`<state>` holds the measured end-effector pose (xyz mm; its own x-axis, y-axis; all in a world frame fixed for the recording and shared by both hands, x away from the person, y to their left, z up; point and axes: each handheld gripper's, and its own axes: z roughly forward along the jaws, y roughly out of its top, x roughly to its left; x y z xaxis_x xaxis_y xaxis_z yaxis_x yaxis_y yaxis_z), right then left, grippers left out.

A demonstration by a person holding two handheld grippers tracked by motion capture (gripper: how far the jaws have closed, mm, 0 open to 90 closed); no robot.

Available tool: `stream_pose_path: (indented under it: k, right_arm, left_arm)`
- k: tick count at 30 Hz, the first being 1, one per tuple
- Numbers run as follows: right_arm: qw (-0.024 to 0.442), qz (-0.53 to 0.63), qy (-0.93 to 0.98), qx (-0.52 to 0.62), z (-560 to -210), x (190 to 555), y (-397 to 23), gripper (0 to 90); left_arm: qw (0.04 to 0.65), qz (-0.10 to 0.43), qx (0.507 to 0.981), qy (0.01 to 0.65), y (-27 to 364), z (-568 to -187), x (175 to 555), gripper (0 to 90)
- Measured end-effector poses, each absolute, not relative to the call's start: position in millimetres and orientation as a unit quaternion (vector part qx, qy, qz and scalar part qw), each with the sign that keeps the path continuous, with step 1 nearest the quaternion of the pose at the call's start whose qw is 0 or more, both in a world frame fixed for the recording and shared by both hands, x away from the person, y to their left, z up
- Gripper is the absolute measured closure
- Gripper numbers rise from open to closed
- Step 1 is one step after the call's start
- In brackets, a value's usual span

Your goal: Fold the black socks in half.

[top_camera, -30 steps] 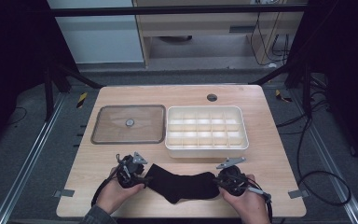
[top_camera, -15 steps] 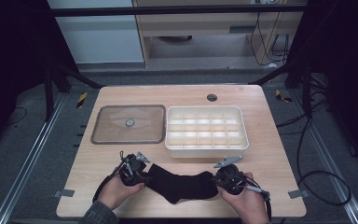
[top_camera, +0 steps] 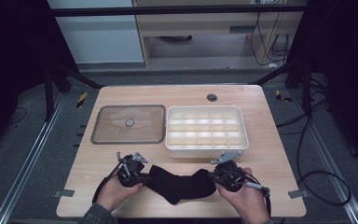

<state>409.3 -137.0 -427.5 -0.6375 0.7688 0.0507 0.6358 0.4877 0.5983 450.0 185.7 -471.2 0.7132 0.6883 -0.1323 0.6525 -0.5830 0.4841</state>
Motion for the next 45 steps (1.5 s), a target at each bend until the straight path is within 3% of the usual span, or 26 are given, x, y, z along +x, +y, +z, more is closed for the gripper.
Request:
stream_pose_path:
  k: [25, 45]
  right_arm:
    - [0.109, 0.296, 0.854, 0.414, -434, 410, -139, 85.1]
    - [0.083, 0.302, 0.858, 0.408, -460, 409, -106, 84.3]
  left_arm:
    - [0.266, 0.044, 0.890, 0.367, 190, -452, 447, 77.3]
    - [0.249, 0.063, 0.897, 0.361, 219, -425, 445, 77.3]
